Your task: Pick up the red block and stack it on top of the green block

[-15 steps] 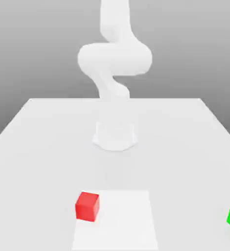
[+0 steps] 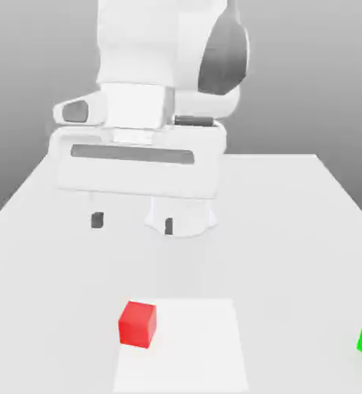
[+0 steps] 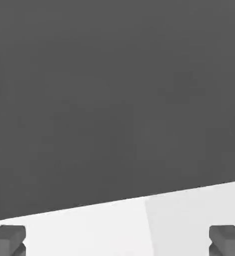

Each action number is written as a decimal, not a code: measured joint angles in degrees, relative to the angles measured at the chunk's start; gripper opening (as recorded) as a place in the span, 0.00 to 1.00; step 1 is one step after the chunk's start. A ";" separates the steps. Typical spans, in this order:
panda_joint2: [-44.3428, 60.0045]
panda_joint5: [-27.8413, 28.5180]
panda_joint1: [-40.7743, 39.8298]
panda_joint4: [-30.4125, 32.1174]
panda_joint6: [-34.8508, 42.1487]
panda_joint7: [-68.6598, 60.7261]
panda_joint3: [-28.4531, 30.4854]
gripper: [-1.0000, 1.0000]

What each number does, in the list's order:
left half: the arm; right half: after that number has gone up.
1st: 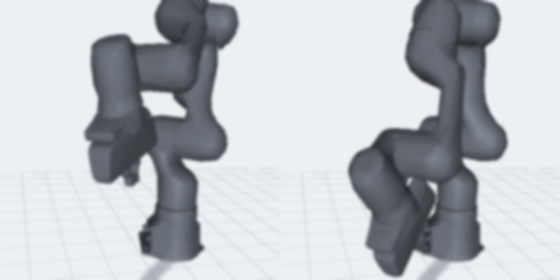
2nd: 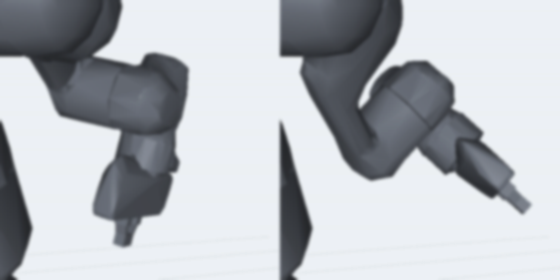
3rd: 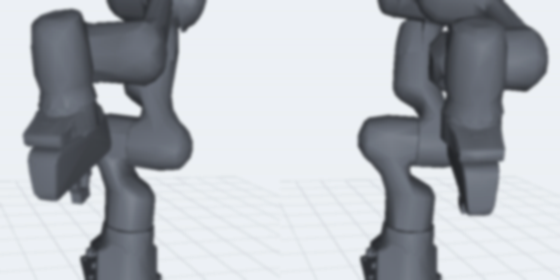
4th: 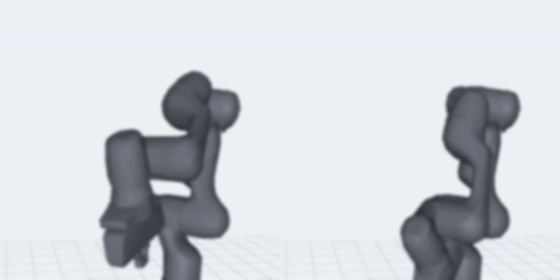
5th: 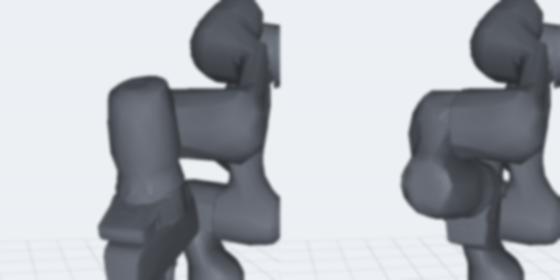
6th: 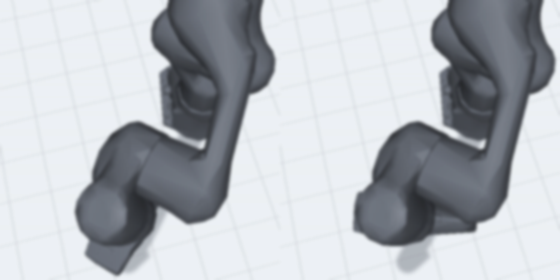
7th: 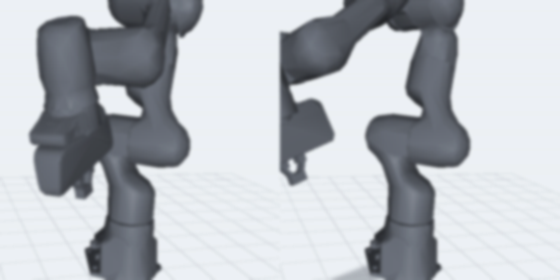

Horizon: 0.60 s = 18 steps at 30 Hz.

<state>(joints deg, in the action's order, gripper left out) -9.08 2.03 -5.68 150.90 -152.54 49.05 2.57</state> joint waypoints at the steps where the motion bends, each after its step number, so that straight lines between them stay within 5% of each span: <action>1: 2.08 -0.23 -0.17 1.08 -1.18 -0.07 0.27 0.50; 11: 22.82 -4.36 -2.28 4.15 -16.22 -2.59 -0.64 0.50; 12: 24.08 -4.51 -2.47 3.97 -17.31 -2.72 -0.87 0.00; 18: 24.71 -4.44 -2.60 3.88 -17.86 -2.64 -1.01 0.00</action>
<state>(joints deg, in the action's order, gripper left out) 15.62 -2.41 -8.28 154.78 -170.41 46.41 1.56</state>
